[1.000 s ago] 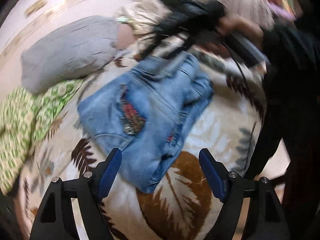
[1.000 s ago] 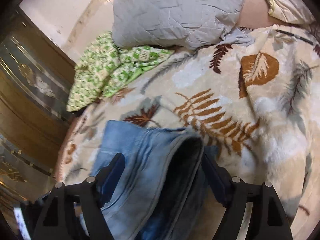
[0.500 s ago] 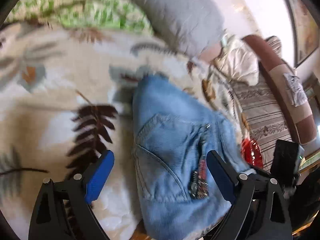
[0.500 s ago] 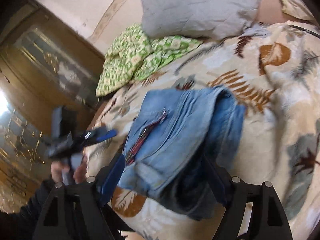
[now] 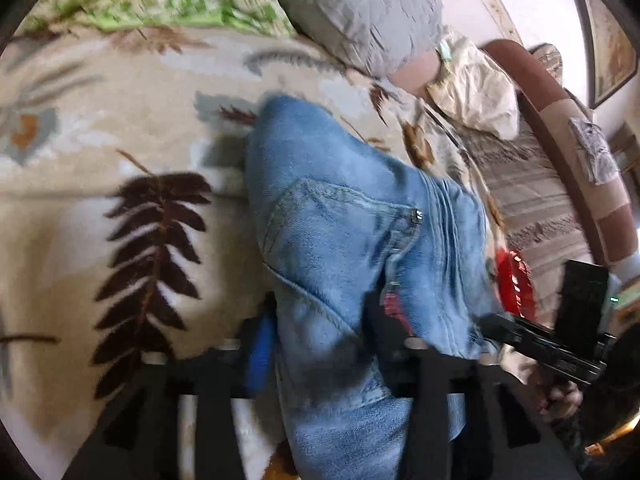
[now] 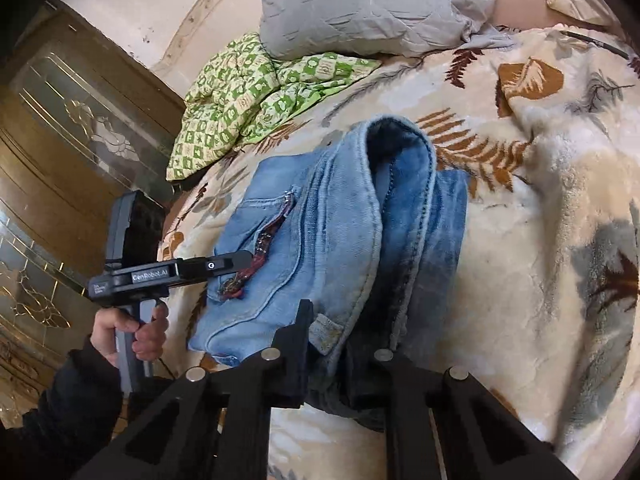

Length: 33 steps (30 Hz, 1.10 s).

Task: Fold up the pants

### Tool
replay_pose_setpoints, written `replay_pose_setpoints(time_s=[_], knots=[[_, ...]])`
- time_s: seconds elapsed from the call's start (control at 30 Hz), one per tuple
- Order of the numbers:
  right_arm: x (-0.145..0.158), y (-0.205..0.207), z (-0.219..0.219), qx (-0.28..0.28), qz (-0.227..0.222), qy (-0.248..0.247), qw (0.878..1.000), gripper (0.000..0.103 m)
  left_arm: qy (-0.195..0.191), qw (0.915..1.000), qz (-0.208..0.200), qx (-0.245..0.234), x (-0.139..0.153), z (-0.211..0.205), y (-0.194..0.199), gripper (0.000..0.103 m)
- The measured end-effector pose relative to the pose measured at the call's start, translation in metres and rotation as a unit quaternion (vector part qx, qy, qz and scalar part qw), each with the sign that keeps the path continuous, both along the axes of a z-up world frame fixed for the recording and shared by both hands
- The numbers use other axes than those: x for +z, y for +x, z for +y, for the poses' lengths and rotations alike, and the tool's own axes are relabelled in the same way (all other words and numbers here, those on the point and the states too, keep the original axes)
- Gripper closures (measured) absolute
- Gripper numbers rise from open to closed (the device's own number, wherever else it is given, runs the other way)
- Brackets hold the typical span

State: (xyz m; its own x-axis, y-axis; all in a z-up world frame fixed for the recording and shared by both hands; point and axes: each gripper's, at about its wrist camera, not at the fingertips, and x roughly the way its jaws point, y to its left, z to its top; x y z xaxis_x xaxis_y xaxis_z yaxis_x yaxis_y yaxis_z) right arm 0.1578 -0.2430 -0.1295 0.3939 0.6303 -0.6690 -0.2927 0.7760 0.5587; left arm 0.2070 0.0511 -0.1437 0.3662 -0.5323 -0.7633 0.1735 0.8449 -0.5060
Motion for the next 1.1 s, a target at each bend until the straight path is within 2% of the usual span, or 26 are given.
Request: replay_pose_setpoints(time_s=[0.03, 0.07, 0.1, 0.13, 0.2, 0.3, 0.33, 0.4, 0.47, 0.67, 0.77, 0.87, 1.1], knots=[[0.008, -0.003, 0.000, -0.005, -0.004, -0.009, 1.000, 0.079, 0.019, 0.9996, -0.018, 0.013, 0.008, 0.000, -0.004, 0.019], [0.019, -0.008, 0.000, -0.009, -0.015, -0.021, 1.000, 0.072, 0.038, 0.9976, -0.051, 0.030, 0.022, 0.002, -0.014, 0.011], [0.028, -0.011, 0.001, -0.016, -0.026, -0.035, 0.999, 0.043, 0.044, 0.9949, -0.080, 0.042, 0.035, 0.004, -0.023, 0.002], [0.040, -0.018, 0.000, -0.033, -0.045, -0.054, 0.997, 0.011, 0.053, 0.9908, -0.110, 0.057, 0.053, 0.005, -0.034, 0.000], [0.067, -0.035, -0.002, -0.076, -0.099, -0.074, 0.990, 0.000, 0.071, 0.9847, -0.140, 0.075, 0.076, 0.005, -0.050, 0.000], [0.100, -0.052, 0.006, -0.102, -0.131, -0.122, 0.978, 0.000, 0.099, 0.9639, -0.222, 0.108, 0.116, 0.002, -0.084, 0.000], [0.107, -0.056, 0.011, -0.117, -0.138, -0.145, 0.973, 0.000, 0.123, 0.9516, -0.251, 0.129, 0.128, 0.000, -0.098, 0.000], [0.117, -0.067, 0.018, -0.155, -0.152, -0.194, 0.957, 0.000, 0.165, 0.9344, -0.270, 0.162, 0.141, -0.001, -0.114, 0.000], [0.121, -0.077, 0.025, -0.187, -0.154, -0.240, 0.940, 0.000, 0.193, 0.9266, -0.266, 0.183, 0.144, -0.004, -0.123, 0.000], [0.118, -0.101, 0.030, -0.233, -0.154, -0.274, 0.920, 0.000, 0.237, 0.9220, -0.242, 0.187, 0.123, -0.020, -0.151, 0.000], [0.108, -0.115, 0.033, -0.240, -0.152, -0.285, 0.915, 0.000, 0.232, 0.9311, -0.219, 0.177, 0.112, -0.027, -0.162, 0.000], [0.103, -0.124, 0.032, -0.247, -0.147, -0.285, 0.914, 0.000, 0.224, 0.9375, -0.205, 0.170, 0.108, -0.031, -0.171, 0.000], [0.102, -0.128, 0.035, -0.240, -0.145, -0.279, 0.919, 0.000, 0.230, 0.9346, -0.208, 0.174, 0.112, -0.033, -0.177, 0.000]])
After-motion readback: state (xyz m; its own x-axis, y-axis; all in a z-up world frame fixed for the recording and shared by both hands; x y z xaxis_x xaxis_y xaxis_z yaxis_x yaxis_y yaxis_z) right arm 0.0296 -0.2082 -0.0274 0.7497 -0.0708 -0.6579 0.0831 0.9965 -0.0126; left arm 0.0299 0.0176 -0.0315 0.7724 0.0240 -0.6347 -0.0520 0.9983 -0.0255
